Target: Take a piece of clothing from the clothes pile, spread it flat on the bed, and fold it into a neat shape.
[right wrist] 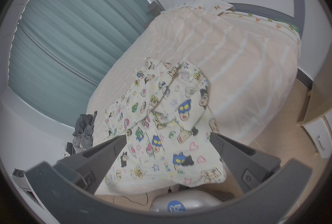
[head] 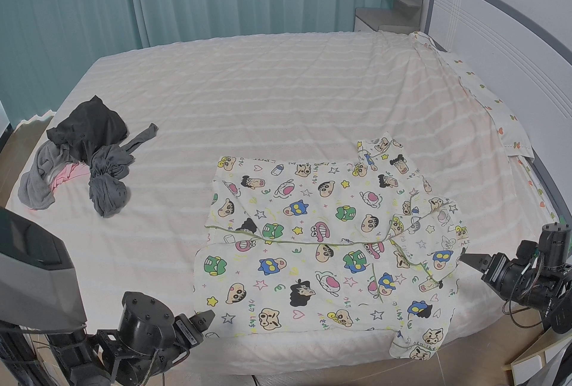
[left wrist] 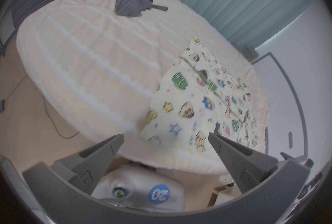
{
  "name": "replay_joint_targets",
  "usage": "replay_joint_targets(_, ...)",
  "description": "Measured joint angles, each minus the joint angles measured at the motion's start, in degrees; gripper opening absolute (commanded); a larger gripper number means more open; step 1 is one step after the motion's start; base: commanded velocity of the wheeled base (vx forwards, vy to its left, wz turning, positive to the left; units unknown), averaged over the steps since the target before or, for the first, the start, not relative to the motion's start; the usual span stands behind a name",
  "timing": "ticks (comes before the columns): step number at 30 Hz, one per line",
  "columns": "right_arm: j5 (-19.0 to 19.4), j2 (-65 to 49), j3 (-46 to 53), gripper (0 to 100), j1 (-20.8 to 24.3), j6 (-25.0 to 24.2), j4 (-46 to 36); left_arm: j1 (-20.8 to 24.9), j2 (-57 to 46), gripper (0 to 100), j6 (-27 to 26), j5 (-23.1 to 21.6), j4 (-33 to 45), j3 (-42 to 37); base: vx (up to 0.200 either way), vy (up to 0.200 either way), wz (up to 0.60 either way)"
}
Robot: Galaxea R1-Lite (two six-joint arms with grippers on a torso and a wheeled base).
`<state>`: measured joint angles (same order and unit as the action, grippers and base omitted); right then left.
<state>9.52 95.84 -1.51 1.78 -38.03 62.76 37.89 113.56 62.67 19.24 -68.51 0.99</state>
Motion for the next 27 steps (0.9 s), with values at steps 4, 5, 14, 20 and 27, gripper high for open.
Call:
replay_joint_targets(4, 1.39, -1.22, 0.41, 100, -1.26, 0.79, -6.02, 2.95, -3.35, 100, 0.96, -0.44, 6.28, -0.02, 0.000, 0.000, 0.00)
replay_joint_targets(5, 1.74, -1.52, 0.44, 100, -1.49, 1.17, -7.96, 3.47, -4.00, 100, 1.13, -0.52, 6.79, -0.02, 0.000, 0.000, 0.00)
replay_joint_targets(14, 4.27, -3.28, 0.50, 100, -2.18, 3.61, -15.17, 5.16, 0.56, 100, 1.10, -0.61, 7.03, 1.95, 0.000, 0.000, 0.00)
replay_joint_targets(20, 4.75, -2.74, 0.50, 100, -3.23, 8.95, -16.25, 4.30, 7.47, 100, -2.86, -0.41, 6.81, 7.17, 0.000, 0.000, 0.00)
replay_joint_targets(27, 5.45, -0.94, 0.50, 100, -5.28, 13.00, -16.47, -1.32, 11.12, 100, -9.94, -0.46, 6.77, 11.30, 0.000, 0.000, 0.00)
